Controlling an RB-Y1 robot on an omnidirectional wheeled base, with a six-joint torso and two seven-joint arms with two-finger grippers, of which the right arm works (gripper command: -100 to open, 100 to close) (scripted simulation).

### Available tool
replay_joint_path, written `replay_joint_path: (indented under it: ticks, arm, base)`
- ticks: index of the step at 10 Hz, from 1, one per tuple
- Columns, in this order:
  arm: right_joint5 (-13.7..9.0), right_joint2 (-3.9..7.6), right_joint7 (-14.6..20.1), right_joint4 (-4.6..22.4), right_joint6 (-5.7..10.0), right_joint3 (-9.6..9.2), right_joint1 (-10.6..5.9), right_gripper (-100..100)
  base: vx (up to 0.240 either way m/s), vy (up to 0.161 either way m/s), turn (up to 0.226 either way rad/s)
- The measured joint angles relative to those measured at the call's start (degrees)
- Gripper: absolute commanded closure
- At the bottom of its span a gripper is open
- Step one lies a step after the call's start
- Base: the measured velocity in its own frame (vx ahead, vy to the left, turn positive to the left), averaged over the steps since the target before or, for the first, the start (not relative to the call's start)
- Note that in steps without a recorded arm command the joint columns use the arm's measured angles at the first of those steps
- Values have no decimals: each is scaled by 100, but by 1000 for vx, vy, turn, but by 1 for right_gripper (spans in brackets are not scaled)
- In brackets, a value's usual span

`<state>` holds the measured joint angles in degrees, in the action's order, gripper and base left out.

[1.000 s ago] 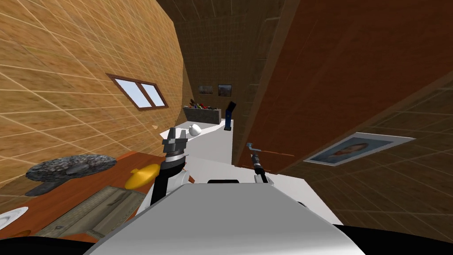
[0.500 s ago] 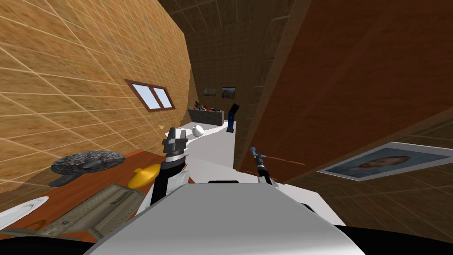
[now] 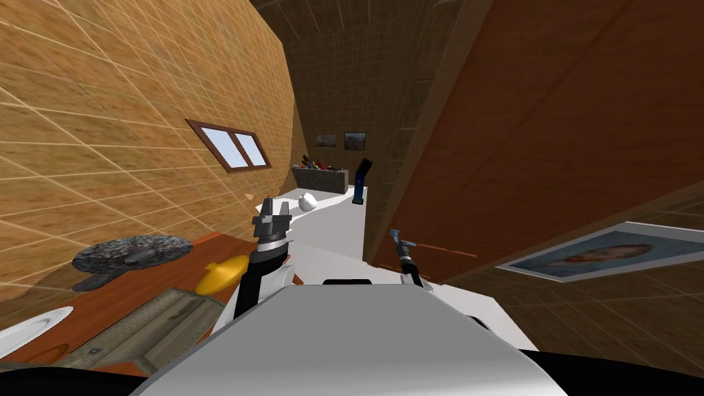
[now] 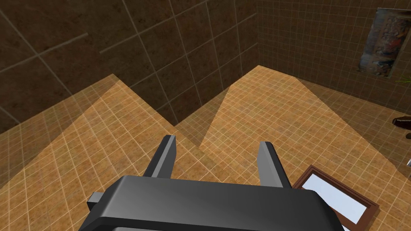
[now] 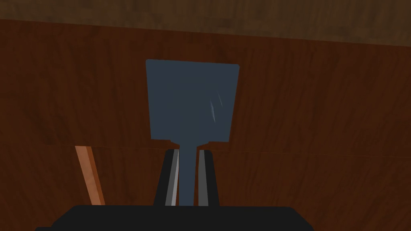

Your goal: Pull the door open

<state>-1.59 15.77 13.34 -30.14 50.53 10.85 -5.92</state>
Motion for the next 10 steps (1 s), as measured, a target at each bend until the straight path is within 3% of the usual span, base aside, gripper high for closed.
replay_joint_path:
  ticks: [3, 5, 8, 10]
  arm:
    - [25, 36, 47, -66, 8, -34, 50, 100]
    - [83, 100, 170, 13, 130, -120, 49, 100]
    - [191, 204, 372, -32, 248, -270, 203, 100]
    - [275, 296, 540, 24, 407, -388, 254, 100]
  base:
    - [-108, -35, 83]
    - [-199, -45, 95]
    - [-215, -39, 116]
    - [-233, -79, 115]
